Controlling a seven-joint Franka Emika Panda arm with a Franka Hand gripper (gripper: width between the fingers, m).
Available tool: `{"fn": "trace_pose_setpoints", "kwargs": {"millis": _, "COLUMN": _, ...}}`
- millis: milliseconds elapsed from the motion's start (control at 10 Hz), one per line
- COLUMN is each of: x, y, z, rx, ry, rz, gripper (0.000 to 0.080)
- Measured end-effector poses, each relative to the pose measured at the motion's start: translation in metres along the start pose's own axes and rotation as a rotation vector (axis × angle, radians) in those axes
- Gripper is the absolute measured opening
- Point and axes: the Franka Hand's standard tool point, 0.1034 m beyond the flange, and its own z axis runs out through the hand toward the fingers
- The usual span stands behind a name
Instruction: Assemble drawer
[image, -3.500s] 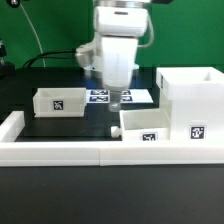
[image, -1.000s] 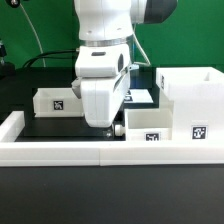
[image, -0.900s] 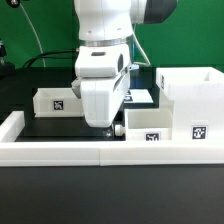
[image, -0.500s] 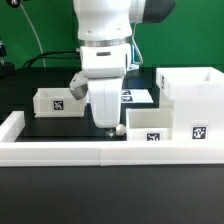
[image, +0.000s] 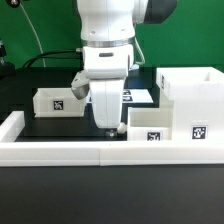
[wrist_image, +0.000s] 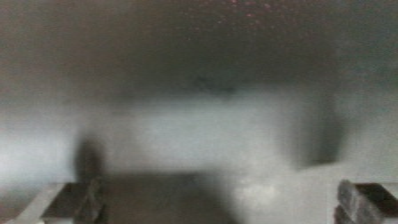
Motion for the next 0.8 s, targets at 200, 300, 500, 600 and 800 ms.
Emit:
{"fn": "trace_pose_setpoints", "kwargs": {"millis": 200, "x": -0.0005, "y": 0.0009, "z": 0.0007, "rx": -0.018, "ry": 0.001, "rz": -0.032, "gripper": 0.0648}}
{"fn": "trace_pose_setpoints", "kwargs": {"millis": 300, "x": 0.0006, "y": 0.0014, "z": 0.0011, "rx": -0.031, "ry": 0.001, "rz": -0.018, "gripper": 0.0648}}
{"fn": "trace_pose_setpoints", "kwargs": {"millis": 500, "x": 0.0031, "y": 0.0019, "z": 0.0010, "rx": -0.034, "ry": -0.004, "rz": 0.027, "gripper": 0.0648}}
{"fn": "trace_pose_setpoints", "kwargs": {"millis": 600, "x": 0.0032, "y": 0.0017, "z": 0.0014, "rx": -0.034, "ry": -0.004, "rz": 0.039, "gripper": 0.0648}}
{"fn": "trace_pose_setpoints", "kwargs": {"millis": 800, "x": 0.0028, "y": 0.0015, "z": 0.0020, "rx": -0.035, "ry": -0.003, "rz": 0.040, "gripper": 0.0648}}
